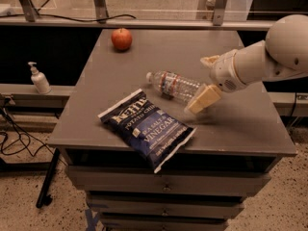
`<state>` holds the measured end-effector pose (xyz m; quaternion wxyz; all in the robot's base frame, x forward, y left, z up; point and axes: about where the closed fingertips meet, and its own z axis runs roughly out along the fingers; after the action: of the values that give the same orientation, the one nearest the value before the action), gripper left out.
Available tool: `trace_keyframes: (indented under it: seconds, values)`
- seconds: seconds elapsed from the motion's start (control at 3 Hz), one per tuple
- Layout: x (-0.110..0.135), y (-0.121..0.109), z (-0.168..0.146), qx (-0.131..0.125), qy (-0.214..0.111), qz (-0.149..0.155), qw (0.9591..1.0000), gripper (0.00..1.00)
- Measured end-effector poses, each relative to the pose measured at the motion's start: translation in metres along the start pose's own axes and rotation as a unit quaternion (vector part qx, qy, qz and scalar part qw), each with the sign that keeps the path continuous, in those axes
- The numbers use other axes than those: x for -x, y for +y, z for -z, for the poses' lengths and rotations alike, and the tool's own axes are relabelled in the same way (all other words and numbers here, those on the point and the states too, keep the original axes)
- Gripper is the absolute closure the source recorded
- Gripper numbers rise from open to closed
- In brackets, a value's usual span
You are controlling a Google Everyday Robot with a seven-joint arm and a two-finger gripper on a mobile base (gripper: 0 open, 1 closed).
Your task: Move water bottle near blue chip bag
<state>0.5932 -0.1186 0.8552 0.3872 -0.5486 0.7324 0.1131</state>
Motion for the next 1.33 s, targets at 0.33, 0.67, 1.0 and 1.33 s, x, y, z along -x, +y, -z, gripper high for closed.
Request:
trace_keyframes:
  seconds: [0.33, 0.67, 1.0, 1.33]
  values:
    - [-0.008, -0.018, 0.022, 0.003, -0.02, -0.021, 0.9996, 0.0]
    - [-0.014, -0.04, 0.058, 0.026, -0.055, -0.052, 0.9968, 0.0]
    - [-0.03, -0.057, 0.097, 0.053, -0.079, -0.083, 0.992, 0.0]
    - [-0.025, -0.088, 0.146, 0.028, -0.125, -0.096, 0.987, 0.0]
